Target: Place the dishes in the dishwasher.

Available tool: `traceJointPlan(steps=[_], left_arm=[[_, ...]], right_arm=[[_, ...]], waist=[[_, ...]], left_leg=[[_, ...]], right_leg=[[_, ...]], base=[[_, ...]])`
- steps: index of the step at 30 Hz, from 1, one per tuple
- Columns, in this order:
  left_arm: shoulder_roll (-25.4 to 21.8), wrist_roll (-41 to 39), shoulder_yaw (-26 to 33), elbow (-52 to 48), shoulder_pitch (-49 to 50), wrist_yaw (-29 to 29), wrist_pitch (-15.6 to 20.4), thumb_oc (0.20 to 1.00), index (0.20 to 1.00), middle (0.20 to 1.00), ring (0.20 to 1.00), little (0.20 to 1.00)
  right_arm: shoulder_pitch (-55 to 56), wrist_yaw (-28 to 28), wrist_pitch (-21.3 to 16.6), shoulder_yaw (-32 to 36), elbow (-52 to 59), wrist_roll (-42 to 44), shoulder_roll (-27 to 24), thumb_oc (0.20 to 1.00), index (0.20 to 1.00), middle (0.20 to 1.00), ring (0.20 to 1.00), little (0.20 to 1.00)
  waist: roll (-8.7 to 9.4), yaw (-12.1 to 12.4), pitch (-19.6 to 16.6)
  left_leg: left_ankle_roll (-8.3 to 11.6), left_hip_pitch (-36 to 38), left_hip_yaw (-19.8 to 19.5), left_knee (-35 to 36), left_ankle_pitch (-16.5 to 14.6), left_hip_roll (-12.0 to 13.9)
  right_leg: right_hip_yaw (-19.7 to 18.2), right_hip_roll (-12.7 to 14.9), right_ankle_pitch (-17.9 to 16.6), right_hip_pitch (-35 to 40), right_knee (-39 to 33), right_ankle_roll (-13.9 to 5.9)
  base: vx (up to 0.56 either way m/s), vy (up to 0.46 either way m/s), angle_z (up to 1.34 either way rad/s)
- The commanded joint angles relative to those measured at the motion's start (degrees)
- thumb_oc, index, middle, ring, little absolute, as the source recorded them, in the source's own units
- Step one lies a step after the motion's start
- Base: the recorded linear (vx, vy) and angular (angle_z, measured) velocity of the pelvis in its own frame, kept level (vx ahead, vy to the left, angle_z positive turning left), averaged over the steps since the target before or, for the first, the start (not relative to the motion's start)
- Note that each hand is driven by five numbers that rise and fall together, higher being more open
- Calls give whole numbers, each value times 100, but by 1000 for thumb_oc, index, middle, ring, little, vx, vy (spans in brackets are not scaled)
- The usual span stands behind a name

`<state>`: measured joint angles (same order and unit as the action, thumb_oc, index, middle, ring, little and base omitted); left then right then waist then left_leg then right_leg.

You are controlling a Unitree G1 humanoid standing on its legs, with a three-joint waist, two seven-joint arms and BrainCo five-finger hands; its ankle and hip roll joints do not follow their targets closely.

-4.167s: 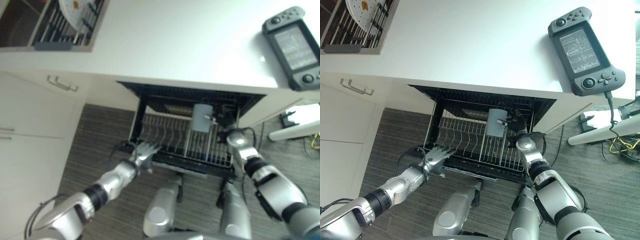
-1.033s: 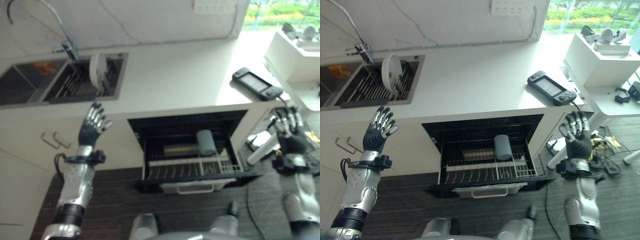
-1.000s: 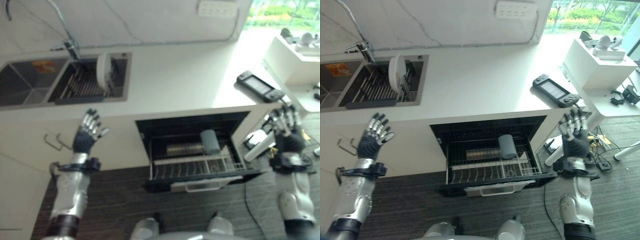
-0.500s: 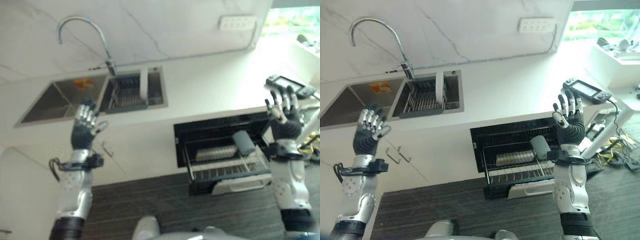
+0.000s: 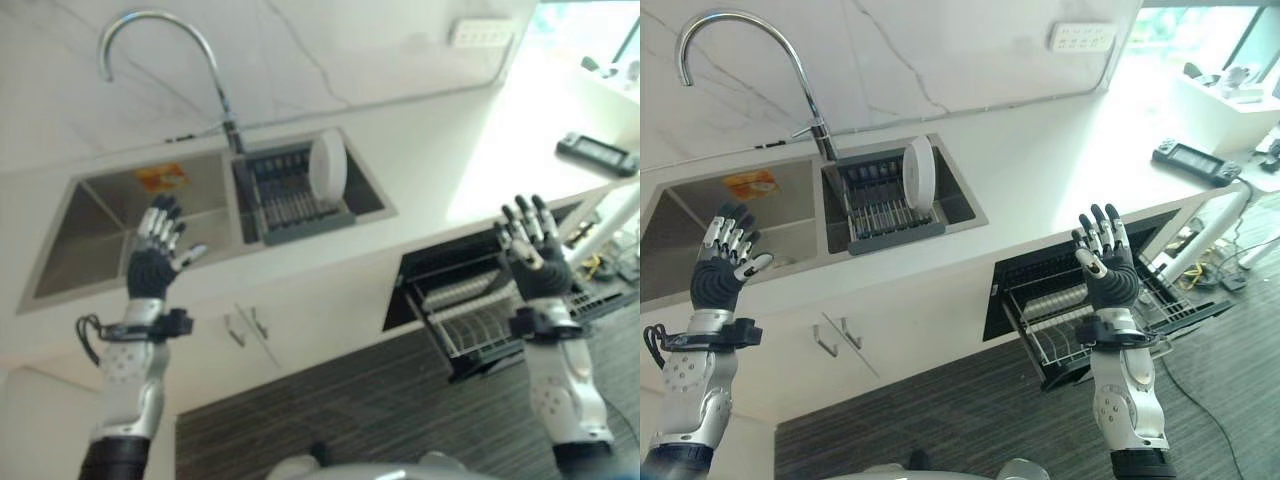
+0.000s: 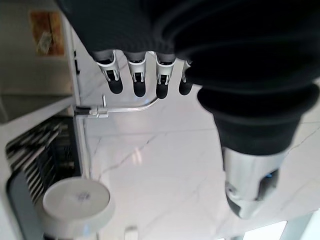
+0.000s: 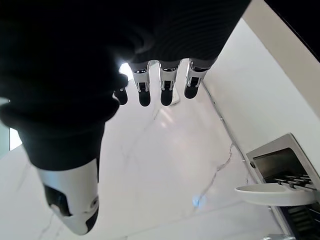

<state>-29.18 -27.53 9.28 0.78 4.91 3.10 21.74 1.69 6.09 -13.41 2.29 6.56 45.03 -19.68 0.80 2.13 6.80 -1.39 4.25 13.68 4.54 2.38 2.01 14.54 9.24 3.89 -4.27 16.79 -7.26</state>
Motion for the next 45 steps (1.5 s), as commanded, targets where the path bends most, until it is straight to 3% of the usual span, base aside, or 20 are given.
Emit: traceJointPlan(steps=[1,2,3,6,8,10,12,15,17,18,20,22,27,31,40,45], left_arm=[[-133,271,-17,-274,-278,-146,75,1000,1000,1000,1000,1000],[-100,212,-64,-277,-295,-138,83,1000,1000,1000,1000,1000],[-17,231,-69,-326,-249,-135,95,1000,1000,1000,1000,1000],[100,348,-219,-333,-160,-250,150,1000,1000,1000,1000,1000],[102,299,-187,-355,-122,-291,149,1000,1000,1000,1000,1000],[120,257,-121,-391,-77,-239,120,1000,1000,1000,1000,1000],[147,342,-159,-408,-102,-228,99,1000,1000,1000,1000,1000],[213,447,-341,-405,-211,-356,-13,1000,1000,1000,1000,1000],[216,452,-389,-325,-248,-393,34,1000,1000,1000,1000,1000],[217,426,-403,-265,-265,-383,91,1000,1000,1000,1000,1000],[226,433,-458,-76,-328,-478,189,1000,1000,1000,1000,1000],[161,375,-386,-138,-317,-429,186,1000,1000,1000,1000,1000],[54,353,-406,-229,-387,-309,70,1000,1000,1000,1000,1000],[-118,383,-323,-426,-382,-225,-45,1000,1000,1000,1000,1000],[-84,344,-419,-771,-494,144,-248,1000,1000,1000,1000,1000],[-22,-198,-620,-954,-564,917,-458,1000,1000,1000,1000,1000]], right_arm=[[-476,40,-331,46,12,-36,-107,1000,1000,1000,1000,1000],[-414,23,-331,62,65,-29,-143,1000,1000,1000,1000,1000],[-399,99,-332,80,36,-42,-154,1000,1000,1000,1000,1000],[-522,124,-333,-37,-84,-93,-199,1000,1000,1000,1000,1000],[-534,32,-379,-97,-38,-426,-268,1000,1000,1000,1000,1000],[-503,27,-316,-132,53,-486,-285,1000,1000,1000,1000,1000],[-577,-71,-229,-225,92,-615,-251,1000,1000,1000,1000,1000],[-597,-63,-231,-312,117,-553,-318,1000,1000,1000,1000,1000],[-640,-52,-286,-396,112,-615,-364,1000,1000,1000,1000,1000],[-655,-43,-283,-430,115,-652,-387,1000,1000,1000,1000,1000],[-682,-1,-255,-542,20,-716,-397,1000,1000,1000,1000,1000],[-499,113,-129,-422,172,-628,-466,1000,1000,1000,1000,1000],[-460,46,-137,-371,240,-610,-423,1000,1000,1000,1000,1000],[-473,-147,-270,-473,338,-641,-327,1000,1000,1000,1000,1000],[-771,-191,-249,-563,343,-830,-341,1000,1000,1000,1000,1000],[-1103,-505,-303,-572,203,-731,-346,1000,1000,1000,1000,1000]], waist=[[18,83,-80],[59,-1,-60],[119,41,-30],[181,75,184],[159,56,241],[96,47,244],[-21,81,185],[-156,198,169],[-183,239,183],[-198,242,185],[-198,199,132],[-147,189,78],[-2,314,79],[75,489,-44],[91,715,-182],[133,849,-232]], left_leg=[[402,-255,-688,-516,-303,108],[403,-312,-699,-721,-352,60],[450,-444,-670,-1104,-443,29],[559,-873,-766,-2305,-301,52],[537,-972,-808,-2666,-282,54],[510,-949,-864,-2502,-251,39],[530,-751,-907,-1467,-112,114],[815,-935,-1320,-272,904,411],[858,-1041,-1380,-164,1059,482],[862,-1074,-1328,-193,1042,507],[831,-964,-1066,-257,592,506],[775,-885,-1002,-403,359,407],[710,-953,-959,-612,179,318],[585,-731,-980,-275,172,239],[508,-692,-1247,-226,133,187],[559,-740,-1352,-194,174,216]], right_leg=[[-85,-334,-50,664,-1161,211],[-356,-458,-113,660,-1274,288],[-158,-426,-152,712,-1341,352],[-249,-510,-227,843,-1385,504],[-320,-557,-199,874,-1348,567],[-372,-602,-129,903,-1257,558],[-362,-643,0,946,-1201,516],[-511,-736,137,1292,-1461,521],[-543,-717,145,1411,-1579,529],[-531,-683,143,1446,-1612,516],[-402,-446,55,1447,-1701,393],[-335,-256,-10,1507,-1737,239],[-95,13,-134,1585,-1831,15],[137,225,-228,1685,-1958,-214],[178,226,-144,1708,-1854,-190],[292,124,-145,1716,-1943,-138]], base=[[100,-230,-61],[106,-245,-32],[48,-211,17],[37,-187,14],[82,-91,-30],[143,5,-12],[202,128,-6],[268,192,-3],[194,156,-25],[177,213,-51],[215,276,-48],[218,204,-32],[71,80,12],[13,35,9],[11,-12,4],[3,-43,17]])
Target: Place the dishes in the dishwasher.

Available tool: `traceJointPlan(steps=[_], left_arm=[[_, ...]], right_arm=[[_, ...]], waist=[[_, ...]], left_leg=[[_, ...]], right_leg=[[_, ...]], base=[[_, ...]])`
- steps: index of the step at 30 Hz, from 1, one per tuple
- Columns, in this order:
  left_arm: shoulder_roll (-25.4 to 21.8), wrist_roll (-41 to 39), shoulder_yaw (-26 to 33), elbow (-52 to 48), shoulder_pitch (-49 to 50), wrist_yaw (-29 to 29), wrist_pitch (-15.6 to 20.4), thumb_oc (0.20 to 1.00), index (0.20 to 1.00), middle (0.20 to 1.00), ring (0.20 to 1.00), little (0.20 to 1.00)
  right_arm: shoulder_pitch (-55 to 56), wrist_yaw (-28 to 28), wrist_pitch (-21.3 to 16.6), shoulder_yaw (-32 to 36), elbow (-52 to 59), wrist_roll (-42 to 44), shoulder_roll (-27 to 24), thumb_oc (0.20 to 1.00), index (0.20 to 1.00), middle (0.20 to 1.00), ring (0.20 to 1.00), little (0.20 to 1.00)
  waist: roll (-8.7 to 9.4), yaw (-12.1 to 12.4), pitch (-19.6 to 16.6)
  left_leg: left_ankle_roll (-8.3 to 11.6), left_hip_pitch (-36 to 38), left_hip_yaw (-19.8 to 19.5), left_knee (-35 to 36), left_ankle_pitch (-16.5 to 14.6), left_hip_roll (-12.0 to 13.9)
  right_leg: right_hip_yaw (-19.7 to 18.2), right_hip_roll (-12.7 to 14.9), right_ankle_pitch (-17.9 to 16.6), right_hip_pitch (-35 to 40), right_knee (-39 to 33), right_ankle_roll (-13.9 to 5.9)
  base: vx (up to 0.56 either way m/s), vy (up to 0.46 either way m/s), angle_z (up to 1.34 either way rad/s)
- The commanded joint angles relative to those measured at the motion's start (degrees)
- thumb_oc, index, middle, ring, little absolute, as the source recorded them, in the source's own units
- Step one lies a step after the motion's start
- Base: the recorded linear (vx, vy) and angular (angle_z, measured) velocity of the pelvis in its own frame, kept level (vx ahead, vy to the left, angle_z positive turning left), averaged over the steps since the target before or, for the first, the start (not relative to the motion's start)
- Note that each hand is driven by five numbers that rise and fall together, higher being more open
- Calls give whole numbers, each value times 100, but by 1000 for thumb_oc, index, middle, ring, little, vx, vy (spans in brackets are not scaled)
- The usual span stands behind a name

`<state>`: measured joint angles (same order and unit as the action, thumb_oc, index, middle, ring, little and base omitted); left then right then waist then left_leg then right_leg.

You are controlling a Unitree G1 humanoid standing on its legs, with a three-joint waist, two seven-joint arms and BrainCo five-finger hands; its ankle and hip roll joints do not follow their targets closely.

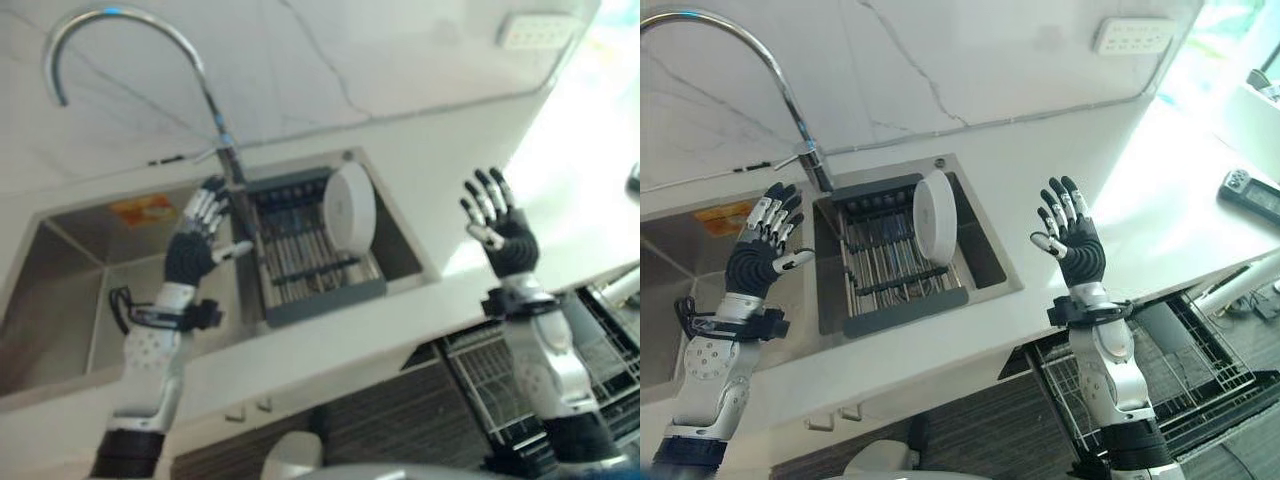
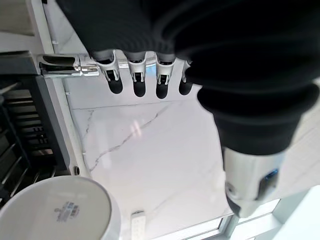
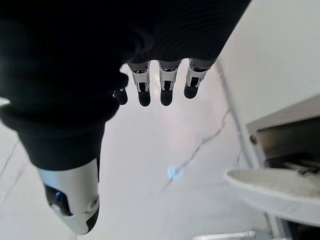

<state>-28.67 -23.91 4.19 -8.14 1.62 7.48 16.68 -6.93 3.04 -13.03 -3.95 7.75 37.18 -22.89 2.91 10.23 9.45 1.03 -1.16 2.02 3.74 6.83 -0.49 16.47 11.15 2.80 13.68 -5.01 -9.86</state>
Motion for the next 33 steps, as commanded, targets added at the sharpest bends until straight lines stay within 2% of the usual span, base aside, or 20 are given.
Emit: traceJointPlan(steps=[1,5,11,12,17,19,21,22,23,24,26,28,29,30,31,33], left_arm=[[-49,-817,-180,-110,-272,748,-57,1000,1000,1000,1000,1000],[203,-1954,-685,-511,-531,1772,-508,1000,1000,1000,1000,1000],[421,-2667,-1557,-801,-1023,2557,-952,1000,1000,1000,1000,1000],[451,-2884,-1744,-798,-1070,2882,-1228,1000,1000,1000,1000,1000],[513,-3061,-2566,-747,-1140,3286,-1622,1000,1000,1000,1000,1000],[594,-3313,-2841,-558,-1068,3523,-2089,1000,1000,1000,1000,1000],[661,-3118,-3219,-167,-1024,3786,-2167,1000,1000,1000,1000,1000],[669,-2837,-3486,169,-980,3751,-2057,1000,1000,1000,1000,1000],[663,-2604,-3630,470,-970,3681,-1840,1000,1000,1000,1000,1000],[652,-2322,-3801,794,-1001,3531,-1472,1000,1000,1000,1000,1000],[607,-1839,-4075,1457,-1027,3283,-1088,1000,1000,1000,1000,1000],[684,-1443,-4191,1989,-964,3108,-967,1000,1000,1000,1000,1000],[817,-1344,-4282,2665,-799,2779,-889,1000,1000,1000,1000,1000],[864,-1264,-4267,2773,-775,2690,-856,1000,1000,1000,1000,1000],[936,-473,-4237,3353,-778,2508,-472,1000,1000,1000,1000,1000],[896,208,-4389,3807,-808,2173,-295,1000,1000,1000,1000,1000]], right_arm=[[-305,-257,-353,44,44,79,-9,1000,1000,1000,1000,1000],[-537,-514,-486,36,-196,16,145,1000,1000,1000,1000,1000],[-659,-611,-587,63,-428,193,210,1000,1000,1000,1000,1000],[-680,-631,-590,30,-450,172,188,1000,1000,1000,1000,1000],[-965,-570,-607,-20,-713,244,71,1000,1000,1000,1000,1000],[-1089,-520,-547,-19,-818,328,25,1000,1000,1000,1000,1000],[-1264,-440,-471,-23,-978,498,-11,1000,1000,1000,1000,1000],[-1404,-378,-419,-29,-1111,569,-39,1000,1000,1000,1000,1000],[-1478,-350,-401,-40,-1180,621,-68,1000,1000,1000,1000,1000],[-1551,-323,-390,-59,-1250,685,-109,1000,1000,1000,1000,1000],[-1607,-292,-340,-90,-1293,802,-175,1000,1000,1000,1000,1000],[-1602,-211,-347,-89,-1343,859,-180,1000,1000,1000,1000,1000],[-1559,-128,-354,-108,-1337,897,-155,1000,1000,1000,1000,1000],[-1550,-120,-363,-121,-1338,893,-147,1000,1000,1000,1000,1000],[-1499,-77,-372,-140,-1325,891,-140,1000,1000,1000,1000,1000],[-1516,-8,-306,-139,-1313,913,-135,1000,1000,1000,1000,1000]], waist=[[-81,45,-501],[-120,2,-526],[-168,-235,-568],[-184,-291,-568],[-248,-469,-505],[-259,-547,-473],[-265,-616,-432],[-268,-671,-409],[-269,-693,-401],[-269,-723,-392],[-266,-784,-389],[-268,-814,-375],[-263,-862,-344],[-266,-866,-340],[-262,-888,-311],[-270,-936,-272]], left_leg=[[325,-205,-188,-103,-261,475],[375,-195,-185,56,-187,542],[452,-284,-156,126,-148,651],[468,-302,-130,126,-134,672],[531,-352,-41,126,-84,771],[567,-382,4,126,-36,835],[598,-392,68,126,10,909],[614,-388,105,126,29,949],[619,-382,128,126,36,971],[625,-370,149,126,43,991],[640,-359,191,126,73,1043],[652,-373,218,126,109,1086],[685,-400,256,126,179,1151],[689,-404,262,126,190,1161],[708,-430,328,126,242,1226],[754,-455,376,126,341,1294]], right_leg=[[113,-86,-43,-82,211,137],[142,-182,-76,-98,105,194],[9,-373,-98,-200,23,319],[-42,-417,-96,-229,25,352],[-206,-597,-59,-328,61,482],[-303,-699,-19,-354,90,561],[-365,-776,9,-394,142,612],[-417,-822,35,-417,183,641],[-439,-842,51,-427,206,655],[-464,-865,68,-434,230,669],[-514,-906,100,-437,262,698],[-554,-938,122,-443,290,722],[-596,-983,128,-473,330,748],[-600,-991,130,-477,335,754],[-599,-1029,135,-462,323,778],[-633,-1075,141,-479,341,791]], base=[[-37,-45,19],[-79,-63,11],[-101,-97,1],[-108,-88,-15],[-107,-95,-10],[-72,-76,-19],[-76,-79,-14],[-66,-79,-6],[-41,-68,-10],[-12,-50,-18],[12,-56,-20],[12,-50,-20],[4,-36,-19],[9,-42,-13],[11,-22,-9],[4,-9,-2]])
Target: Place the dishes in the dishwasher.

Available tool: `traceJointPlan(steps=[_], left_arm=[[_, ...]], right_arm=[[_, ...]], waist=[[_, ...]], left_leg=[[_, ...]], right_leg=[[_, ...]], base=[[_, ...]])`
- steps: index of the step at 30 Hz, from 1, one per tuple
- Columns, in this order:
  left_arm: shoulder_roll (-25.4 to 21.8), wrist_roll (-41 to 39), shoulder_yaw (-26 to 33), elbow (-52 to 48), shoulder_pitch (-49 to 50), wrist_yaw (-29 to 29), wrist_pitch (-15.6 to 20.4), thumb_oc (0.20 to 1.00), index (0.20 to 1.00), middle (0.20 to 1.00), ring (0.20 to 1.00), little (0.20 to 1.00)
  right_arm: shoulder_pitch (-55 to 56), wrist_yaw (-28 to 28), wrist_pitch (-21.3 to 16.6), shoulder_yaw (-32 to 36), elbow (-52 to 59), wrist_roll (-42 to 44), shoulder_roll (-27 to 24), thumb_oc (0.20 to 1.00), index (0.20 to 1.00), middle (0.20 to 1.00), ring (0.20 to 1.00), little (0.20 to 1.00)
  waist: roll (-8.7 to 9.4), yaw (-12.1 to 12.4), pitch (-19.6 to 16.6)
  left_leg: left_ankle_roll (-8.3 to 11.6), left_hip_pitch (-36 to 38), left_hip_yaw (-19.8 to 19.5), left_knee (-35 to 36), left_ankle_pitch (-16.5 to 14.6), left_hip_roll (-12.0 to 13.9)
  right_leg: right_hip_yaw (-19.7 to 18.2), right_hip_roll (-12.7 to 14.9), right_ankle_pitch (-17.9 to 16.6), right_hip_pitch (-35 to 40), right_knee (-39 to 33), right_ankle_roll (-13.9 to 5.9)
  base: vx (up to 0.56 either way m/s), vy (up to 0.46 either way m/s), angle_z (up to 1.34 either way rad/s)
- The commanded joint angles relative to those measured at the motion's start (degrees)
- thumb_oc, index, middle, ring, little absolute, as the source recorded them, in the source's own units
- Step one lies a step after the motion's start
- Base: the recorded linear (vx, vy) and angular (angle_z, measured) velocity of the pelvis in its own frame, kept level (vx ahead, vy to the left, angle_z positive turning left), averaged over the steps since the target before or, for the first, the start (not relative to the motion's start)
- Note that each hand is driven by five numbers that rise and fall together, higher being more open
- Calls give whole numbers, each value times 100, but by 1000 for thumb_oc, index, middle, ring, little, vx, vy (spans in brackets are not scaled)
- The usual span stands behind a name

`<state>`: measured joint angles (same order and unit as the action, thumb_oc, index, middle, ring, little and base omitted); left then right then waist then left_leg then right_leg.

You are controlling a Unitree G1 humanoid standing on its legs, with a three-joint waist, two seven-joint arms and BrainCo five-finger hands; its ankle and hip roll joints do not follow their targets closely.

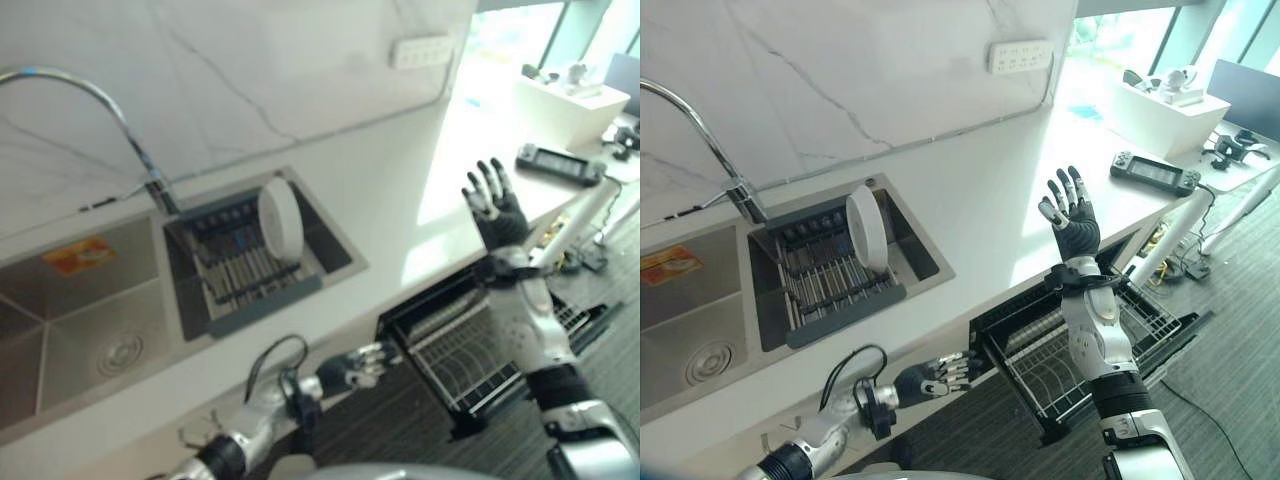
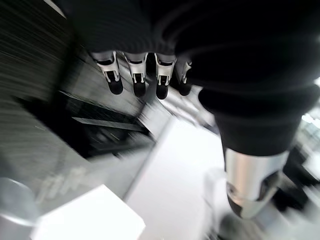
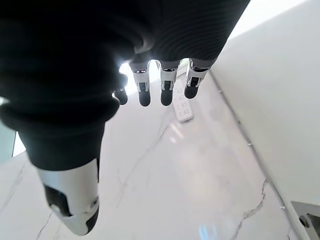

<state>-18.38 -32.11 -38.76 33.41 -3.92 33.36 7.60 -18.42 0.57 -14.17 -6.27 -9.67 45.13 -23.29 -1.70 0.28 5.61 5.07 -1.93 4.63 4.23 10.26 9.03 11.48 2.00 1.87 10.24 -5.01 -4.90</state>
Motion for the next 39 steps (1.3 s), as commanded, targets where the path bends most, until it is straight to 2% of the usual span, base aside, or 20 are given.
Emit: traceJointPlan(steps=[1,2,3,5,7,8,10,12,17,24,32,39], left_arm=[[-165,1800,-122,-78,-287,-762,635,1000,1000,1000,1000,1000],[-236,2676,-277,210,-345,-1282,831,1000,1000,1000,1000,1000],[-330,3025,-345,517,-390,-1727,610,1000,1000,1000,1000,1000],[-226,3310,-160,1453,-346,-2428,556,1000,1000,1000,1000,1000],[-92,3351,172,2549,-112,-2896,311,1000,1000,1000,1000,1000],[-6,3344,492,3077,41,-3212,265,1000,1000,1000,1000,1000],[51,3539,829,3471,213,-3575,136,1000,1000,1000,1000,1000],[27,3750,1222,3767,552,-3779,-161,1000,1000,1000,1000,1000],[22,3676,1685,4111,1018,-3660,-237,1000,1000,1000,1000,1000],[13,3484,2167,4317,1293,-3593,-162,1000,1000,1000,1000,1000],[-95,3199,2229,4144,1318,-3449,-124,1000,1000,1000,1000,1000],[-193,3250,2080,3889,1248,-3301,-256,1000,1000,1000,1000,1000]], right_arm=[[-406,269,-171,50,434,184,-155,1000,1000,1000,1000,1000],[-439,305,-131,15,459,219,-189,1000,1000,1000,1000,1000],[-483,297,-113,-76,498,239,-214,1000,1000,1000,1000,1000],[-496,244,-26,-184,604,161,-188,1000,1000,1000,1000,1000],[-534,273,104,-197,638,116,-196,1000,1000,1000,1000,1000],[-562,277,168,-193,663,98,-184,1000,1000,1000,1000,1000],[-574,246,242,-197,740,25,-160,1000,1000,1000,1000,1000],[-574,221,361,-223,865,-15,-188,1000,1000,1000,1000,1000],[-764,179,498,-294,775,-106,-170,1000,1000,1000,1000,1000],[-1288,-158,726,-271,363,-269,-251,1000,1000,1000,1000,1000],[-1663,-479,820,-8,-69,-316,-477,1000,1000,1000,1000,1000],[-1716,-457,858,64,-452,-291,-538,1000,1000,1000,1000,1000]], waist=[[179,34,152],[159,2,189],[142,-14,228],[122,10,261],[121,103,275],[120,182,283],[133,281,283],[149,421,290],[171,690,290],[315,1097,199],[384,1434,144],[347,1525,102]], left_leg=[[362,-393,138,77,64,379],[379,-412,162,77,145,414],[397,-432,172,77,205,427],[403,-448,166,77,268,429],[410,-459,129,77,316,397],[412,-461,99,77,333,374],[415,-463,61,77,350,346],[419,-477,-20,77,370,292],[379,-473,-150,68,281,145],[253,-423,-394,52,-101,-156],[136,-517,-713,-227,-359,-434],[64,-643,-810,-393,-471,-560]], right_leg=[[-148,-194,238,-150,344,308],[-159,-222,244,-166,367,314],[-166,-242,247,-184,388,314],[-144,-255,243,-158,368,326],[-64,-247,242,-76,322,335],[-26,-243,246,-29,304,344],[29,-237,260,34,276,357],[84,-225,273,109,241,373],[227,-143,285,249,169,349],[509,70,277,484,39,224],[720,374,197,535,1,0],[794,543,123,462,1,-164]], base=[[0,0,0],[-10,46,-1],[-4,47,-5],[20,70,-10],[69,80,0],[85,59,17],[87,55,30],[107,80,22],[113,107,6],[151,101,19],[146,86,10],[76,52,11]])
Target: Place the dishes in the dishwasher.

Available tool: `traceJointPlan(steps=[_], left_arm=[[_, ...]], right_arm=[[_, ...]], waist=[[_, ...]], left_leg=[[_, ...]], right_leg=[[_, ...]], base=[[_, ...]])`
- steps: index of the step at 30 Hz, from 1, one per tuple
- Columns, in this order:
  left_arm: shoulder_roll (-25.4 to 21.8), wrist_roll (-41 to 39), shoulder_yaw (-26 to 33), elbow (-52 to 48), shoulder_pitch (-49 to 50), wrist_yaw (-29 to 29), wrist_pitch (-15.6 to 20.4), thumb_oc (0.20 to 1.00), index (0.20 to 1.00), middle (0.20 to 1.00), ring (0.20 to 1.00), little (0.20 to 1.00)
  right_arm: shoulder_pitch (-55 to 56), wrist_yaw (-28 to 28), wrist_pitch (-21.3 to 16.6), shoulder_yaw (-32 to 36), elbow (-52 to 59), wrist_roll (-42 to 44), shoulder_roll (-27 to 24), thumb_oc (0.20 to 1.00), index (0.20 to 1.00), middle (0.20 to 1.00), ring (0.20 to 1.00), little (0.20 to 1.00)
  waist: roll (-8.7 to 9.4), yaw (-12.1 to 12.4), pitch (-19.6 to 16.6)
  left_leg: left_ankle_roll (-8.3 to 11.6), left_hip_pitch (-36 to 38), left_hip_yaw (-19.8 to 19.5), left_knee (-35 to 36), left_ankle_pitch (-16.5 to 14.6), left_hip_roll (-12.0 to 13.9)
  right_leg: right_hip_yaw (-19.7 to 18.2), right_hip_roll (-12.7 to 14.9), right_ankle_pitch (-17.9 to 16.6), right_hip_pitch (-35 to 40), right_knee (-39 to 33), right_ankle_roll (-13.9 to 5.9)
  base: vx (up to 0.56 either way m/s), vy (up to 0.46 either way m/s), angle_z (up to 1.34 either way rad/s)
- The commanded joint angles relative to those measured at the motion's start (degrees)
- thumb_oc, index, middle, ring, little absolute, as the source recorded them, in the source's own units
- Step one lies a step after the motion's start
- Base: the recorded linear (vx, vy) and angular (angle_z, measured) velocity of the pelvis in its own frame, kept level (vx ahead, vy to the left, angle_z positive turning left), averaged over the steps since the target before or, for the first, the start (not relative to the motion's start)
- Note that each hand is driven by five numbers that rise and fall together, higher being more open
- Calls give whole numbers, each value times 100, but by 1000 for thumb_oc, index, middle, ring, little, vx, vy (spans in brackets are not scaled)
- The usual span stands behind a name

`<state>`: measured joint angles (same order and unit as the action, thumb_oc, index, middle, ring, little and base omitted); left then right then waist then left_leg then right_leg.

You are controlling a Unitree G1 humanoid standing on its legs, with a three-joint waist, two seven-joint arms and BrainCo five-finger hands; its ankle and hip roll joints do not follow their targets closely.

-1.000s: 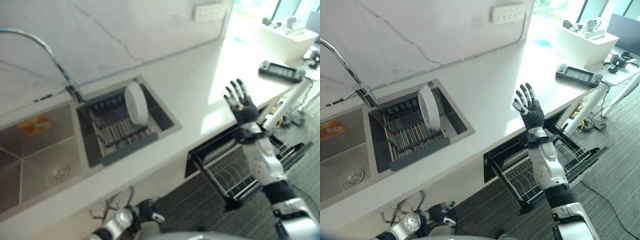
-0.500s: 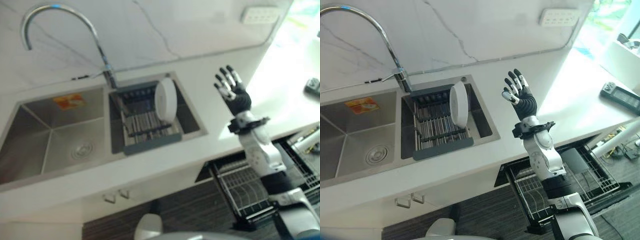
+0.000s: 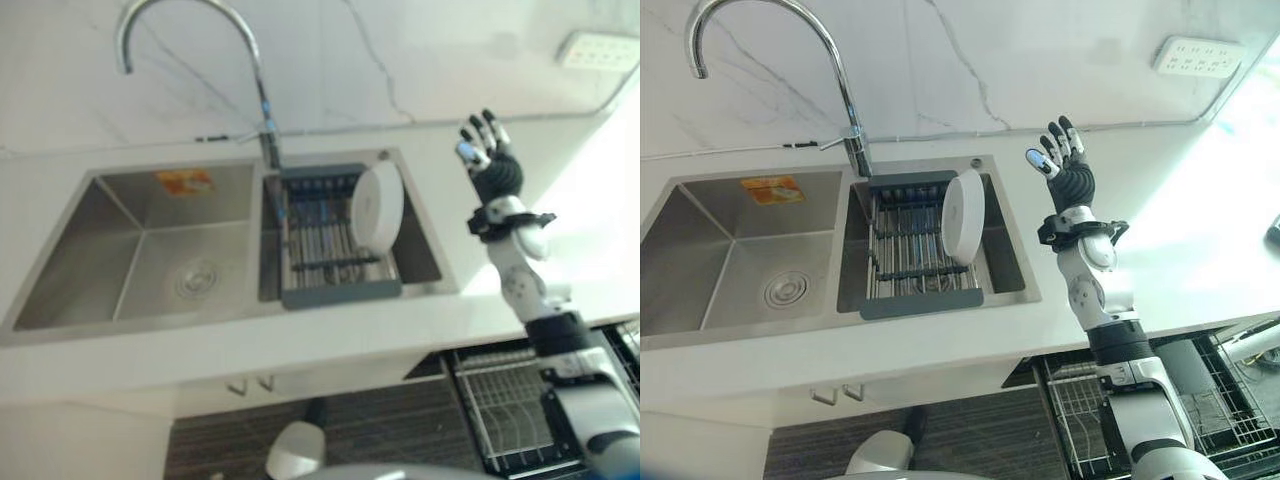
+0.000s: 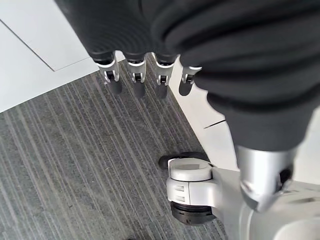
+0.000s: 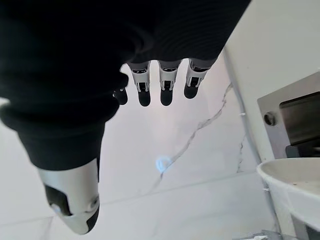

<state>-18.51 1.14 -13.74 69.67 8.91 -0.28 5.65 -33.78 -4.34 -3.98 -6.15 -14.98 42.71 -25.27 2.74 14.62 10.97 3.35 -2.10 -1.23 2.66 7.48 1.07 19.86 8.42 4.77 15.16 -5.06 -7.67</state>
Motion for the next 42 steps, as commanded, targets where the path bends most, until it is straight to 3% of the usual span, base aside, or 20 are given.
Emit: traceJointPlan(steps=[1,15,26,42], left_arm=[[-186,-111,-441,249,-58,79,-83,1000,1000,1000,1000,1000],[-213,-131,-462,214,-232,83,-259,1000,1000,1000,1000,1000],[-193,-158,-423,101,-238,107,-396,1000,1000,1000,1000,1000],[-208,-12,-559,-40,-227,165,-437,1000,1000,1000,1000,1000]], right_arm=[[-200,13,-147,37,40,-56,-310,1000,1000,1000,1000,1000],[-106,-9,-227,-177,-323,-52,53,1000,1000,1000,1000,1000],[-5,-41,-151,-565,-474,-179,424,1000,1000,1000,1000,1000],[85,-121,-235,-662,-465,-272,538,1000,1000,1000,1000,1000]], waist=[[-112,90,-432],[-150,102,-381],[-199,129,-338],[-265,146,-203]], left_leg=[[224,-633,-221,-267,-212,223],[131,-665,-209,-350,-305,137],[129,-692,-230,-373,-284,132],[128,-901,-366,-507,-253,86]], right_leg=[[-43,-72,-180,-30,6,94],[23,122,-283,-82,6,-71],[20,140,-301,-101,24,-62],[-6,167,-272,-221,135,-39]], base=[[42,36,-2],[8,4,0],[-6,-1,4],[0,0,0]])
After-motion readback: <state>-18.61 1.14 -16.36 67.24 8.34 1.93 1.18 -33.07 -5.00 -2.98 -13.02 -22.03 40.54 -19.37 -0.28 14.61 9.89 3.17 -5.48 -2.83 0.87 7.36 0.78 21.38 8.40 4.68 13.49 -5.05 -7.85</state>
